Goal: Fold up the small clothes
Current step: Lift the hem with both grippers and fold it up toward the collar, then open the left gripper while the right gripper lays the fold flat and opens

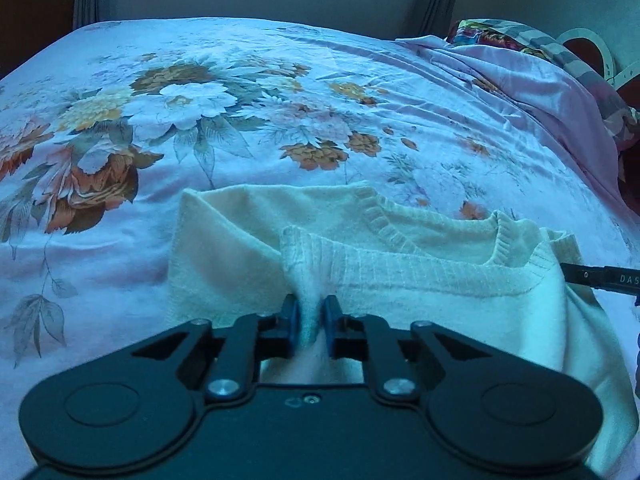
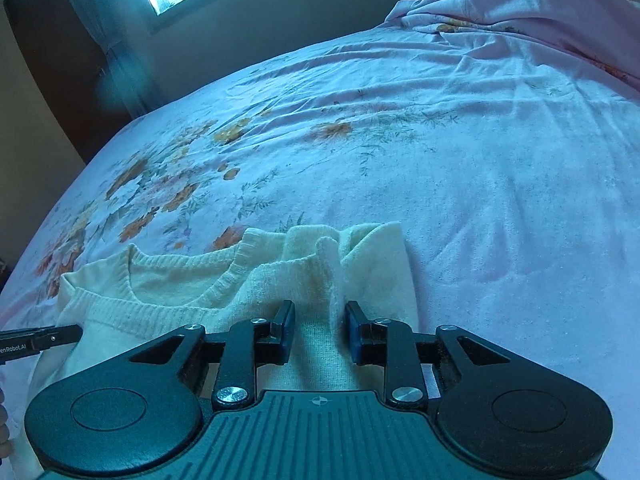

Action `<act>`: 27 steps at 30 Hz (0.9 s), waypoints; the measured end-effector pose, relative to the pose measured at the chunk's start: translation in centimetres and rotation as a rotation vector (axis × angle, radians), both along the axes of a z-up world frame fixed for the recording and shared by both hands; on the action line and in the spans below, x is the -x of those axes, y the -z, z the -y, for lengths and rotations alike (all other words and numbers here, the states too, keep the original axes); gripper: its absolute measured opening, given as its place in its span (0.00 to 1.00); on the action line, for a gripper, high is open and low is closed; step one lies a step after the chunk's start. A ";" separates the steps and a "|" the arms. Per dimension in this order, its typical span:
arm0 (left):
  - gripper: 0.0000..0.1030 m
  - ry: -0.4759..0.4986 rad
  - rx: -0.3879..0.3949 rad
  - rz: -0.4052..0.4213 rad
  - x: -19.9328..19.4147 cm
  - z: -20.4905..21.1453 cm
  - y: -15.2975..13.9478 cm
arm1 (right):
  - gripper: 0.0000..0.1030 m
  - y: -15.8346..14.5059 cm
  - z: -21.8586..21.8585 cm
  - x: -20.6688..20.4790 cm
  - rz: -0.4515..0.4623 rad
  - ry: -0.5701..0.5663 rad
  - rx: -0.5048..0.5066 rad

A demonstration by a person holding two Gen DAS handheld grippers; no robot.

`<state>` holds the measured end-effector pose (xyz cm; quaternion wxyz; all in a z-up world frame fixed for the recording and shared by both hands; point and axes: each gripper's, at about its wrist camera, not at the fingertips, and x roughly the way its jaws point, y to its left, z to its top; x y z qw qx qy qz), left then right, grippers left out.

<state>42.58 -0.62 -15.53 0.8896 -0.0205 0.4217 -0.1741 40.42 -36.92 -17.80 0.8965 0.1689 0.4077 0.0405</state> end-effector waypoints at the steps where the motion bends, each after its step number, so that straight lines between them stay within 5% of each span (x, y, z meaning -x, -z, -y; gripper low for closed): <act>1: 0.05 -0.007 0.000 0.028 0.4 0.1 -0.4 | 0.23 -0.1 -0.1 0.0 0.002 -0.009 0.005; 2: 0.05 -0.018 -0.003 0.068 0.9 0.2 -0.9 | 0.01 -0.2 -0.3 0.1 0.009 -0.024 0.011; 8: 0.04 -0.074 0.031 0.201 0.6 0.5 -3.8 | 0.01 -2.0 -0.6 0.9 0.124 0.016 0.080; 18: 0.06 -0.110 -0.071 0.104 -0.6 0.8 1.2 | 0.02 1.1 -0.1 -2.0 0.003 0.031 0.126; 24: 0.37 -0.132 -0.137 0.063 -1.0 0.4 0.4 | 0.02 0.4 -0.5 -1.3 -0.019 0.040 0.170; 26: 0.69 -0.142 -0.165 0.064 0.1 0.0 0.0 | 0.02 0.2 -0.7 -0.4 -0.021 0.039 0.192; 27: 0.73 -0.144 -0.160 0.080 1.0 -0.5 -0.3 | 0.02 -0.2 -0.7 0.4 -0.016 0.048 0.195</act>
